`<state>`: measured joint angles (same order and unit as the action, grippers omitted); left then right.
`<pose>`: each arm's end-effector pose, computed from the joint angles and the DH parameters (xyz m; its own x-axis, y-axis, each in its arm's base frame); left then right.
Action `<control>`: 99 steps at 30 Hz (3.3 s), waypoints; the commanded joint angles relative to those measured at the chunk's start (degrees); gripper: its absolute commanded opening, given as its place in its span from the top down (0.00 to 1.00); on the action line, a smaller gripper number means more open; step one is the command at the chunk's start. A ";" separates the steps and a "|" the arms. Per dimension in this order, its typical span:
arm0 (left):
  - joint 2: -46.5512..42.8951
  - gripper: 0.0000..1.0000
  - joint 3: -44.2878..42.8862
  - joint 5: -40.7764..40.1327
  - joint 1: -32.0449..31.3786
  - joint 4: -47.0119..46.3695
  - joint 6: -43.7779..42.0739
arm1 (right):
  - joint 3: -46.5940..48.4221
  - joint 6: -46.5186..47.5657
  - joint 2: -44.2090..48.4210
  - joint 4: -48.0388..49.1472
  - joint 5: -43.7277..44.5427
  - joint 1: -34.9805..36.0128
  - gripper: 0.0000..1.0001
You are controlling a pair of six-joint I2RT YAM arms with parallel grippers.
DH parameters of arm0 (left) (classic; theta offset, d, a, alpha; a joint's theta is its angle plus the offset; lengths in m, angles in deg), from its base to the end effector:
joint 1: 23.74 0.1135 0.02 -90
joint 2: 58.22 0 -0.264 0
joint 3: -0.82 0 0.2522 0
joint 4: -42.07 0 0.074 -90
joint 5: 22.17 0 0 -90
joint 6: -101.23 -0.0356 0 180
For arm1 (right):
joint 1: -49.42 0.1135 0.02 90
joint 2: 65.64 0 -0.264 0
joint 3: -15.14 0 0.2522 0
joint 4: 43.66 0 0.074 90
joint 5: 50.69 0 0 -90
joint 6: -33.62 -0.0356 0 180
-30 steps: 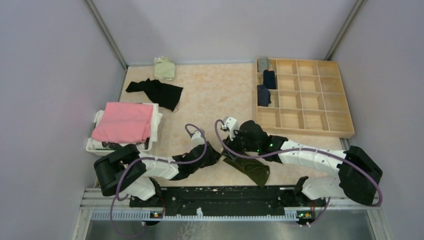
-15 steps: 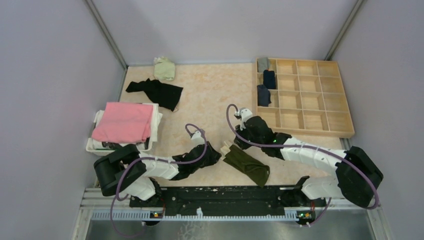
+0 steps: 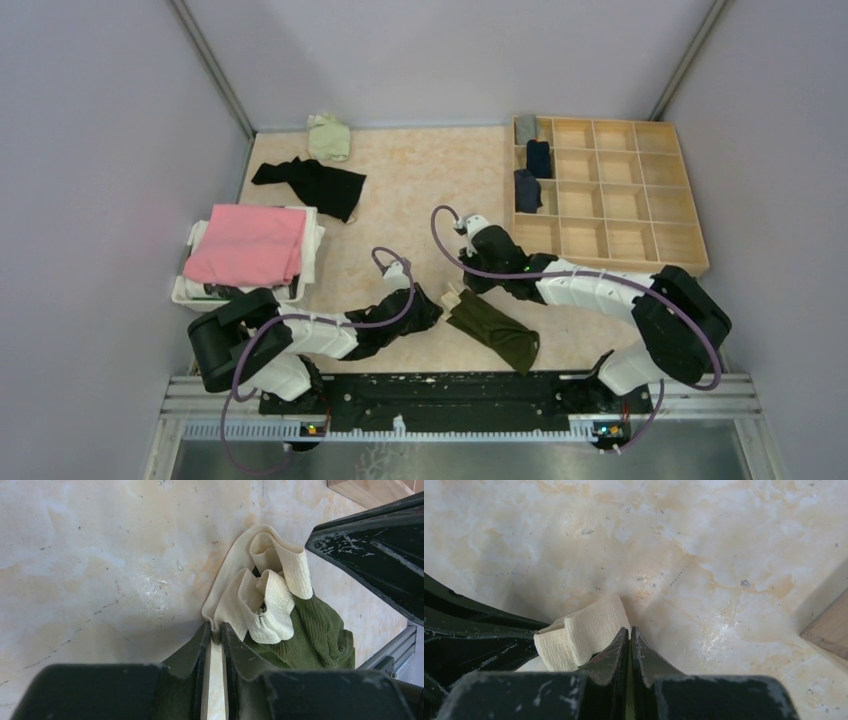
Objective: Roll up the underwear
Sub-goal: Fold the underwear at the center of the board.
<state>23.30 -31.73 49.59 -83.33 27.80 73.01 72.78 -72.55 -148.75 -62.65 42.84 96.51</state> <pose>0.1287 -0.1973 0.1230 -0.7432 -0.3870 -0.5458 0.0718 0.7649 -0.6402 0.2019 0.2140 0.1904 -0.6533 -0.2945 -0.6975 -0.5406 0.8265 0.1573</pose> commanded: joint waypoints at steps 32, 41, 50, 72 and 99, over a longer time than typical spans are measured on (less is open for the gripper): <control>3.64 0.81 -1.68 1.87 0.03 2.94 -0.81 | -1.16 9.41 -2.27 -0.81 -22.27 0.89 0.97; 3.27 0.81 -1.78 1.58 0.07 3.74 -0.69 | -3.60 8.60 -2.16 -1.27 -20.18 1.14 0.96; -4.09 0.81 -0.91 0.39 0.08 8.06 -0.95 | -4.40 7.24 -3.45 -0.11 -16.58 1.14 0.98; -5.32 1.00 -1.49 7.36 -0.26 -12.17 -12.23 | -5.64 4.65 -3.64 4.09 -19.07 1.07 0.98; 2.87 1.00 1.91 6.46 -0.22 -12.07 -8.09 | -4.40 5.04 -2.72 2.67 -18.13 1.07 0.97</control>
<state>24.98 -31.34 56.45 -83.42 18.51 63.85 67.53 -67.54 -152.18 -59.98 24.22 97.30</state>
